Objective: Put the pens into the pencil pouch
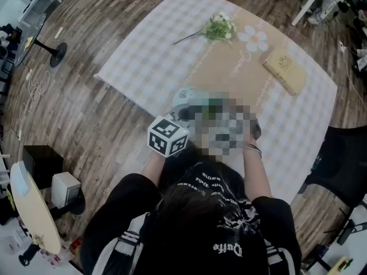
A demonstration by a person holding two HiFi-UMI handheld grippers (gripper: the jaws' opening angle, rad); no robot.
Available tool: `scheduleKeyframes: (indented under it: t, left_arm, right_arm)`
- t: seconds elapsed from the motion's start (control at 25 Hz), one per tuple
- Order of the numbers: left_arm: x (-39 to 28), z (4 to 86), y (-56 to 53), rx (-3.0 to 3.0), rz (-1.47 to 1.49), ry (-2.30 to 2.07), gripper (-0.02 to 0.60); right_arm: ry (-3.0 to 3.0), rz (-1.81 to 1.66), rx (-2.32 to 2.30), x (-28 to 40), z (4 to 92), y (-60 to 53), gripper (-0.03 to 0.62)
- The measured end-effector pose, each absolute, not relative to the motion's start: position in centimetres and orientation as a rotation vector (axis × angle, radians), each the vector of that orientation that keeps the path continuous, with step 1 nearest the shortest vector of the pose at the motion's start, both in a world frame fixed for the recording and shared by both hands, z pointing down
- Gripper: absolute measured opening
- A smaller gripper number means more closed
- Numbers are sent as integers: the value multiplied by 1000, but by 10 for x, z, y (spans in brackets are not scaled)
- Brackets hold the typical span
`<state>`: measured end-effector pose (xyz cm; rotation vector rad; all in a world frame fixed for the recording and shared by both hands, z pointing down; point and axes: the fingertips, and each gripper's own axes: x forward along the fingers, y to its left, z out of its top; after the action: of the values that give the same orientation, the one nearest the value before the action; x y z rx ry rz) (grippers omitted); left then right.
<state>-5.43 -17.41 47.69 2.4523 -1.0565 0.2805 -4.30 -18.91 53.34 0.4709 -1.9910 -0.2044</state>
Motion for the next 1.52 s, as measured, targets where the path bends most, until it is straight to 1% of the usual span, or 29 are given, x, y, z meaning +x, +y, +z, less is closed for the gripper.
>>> scheduleKeyframes:
  t: [0.24,0.44,0.56,0.76,0.92,1.08,1.52]
  left_arm:
    - [-50,472,-169,2453,232,-966,29]
    - [-60,477,-172,2440,267,-1038,29]
    - [-63,480,-174,2422,251,-1053,29]
    - [-60,481,-176,2428,302,-1093,30]
    - [-56,483,-178,2430,314,-1093,31]
    - [-51,483,-180,2431,325,-1095,31]
    - [-16,505,-182,2397,404,-1099,31]
  right_arm:
    - [-2015,-177,478,-47,536,-190,49]
    - [-2047,-151,502,-46,537,-190,55]
    - [-2063,-126,512,-44,539,-190,71]
    - [-2112,-50,548,-40,535,-189,119]
    - [-2193,70,612,-31,527,-190,194]
    - [-2264,170,715,-12,514,-191,215]
    - [-2312,429,1137,92,511,-186,209]
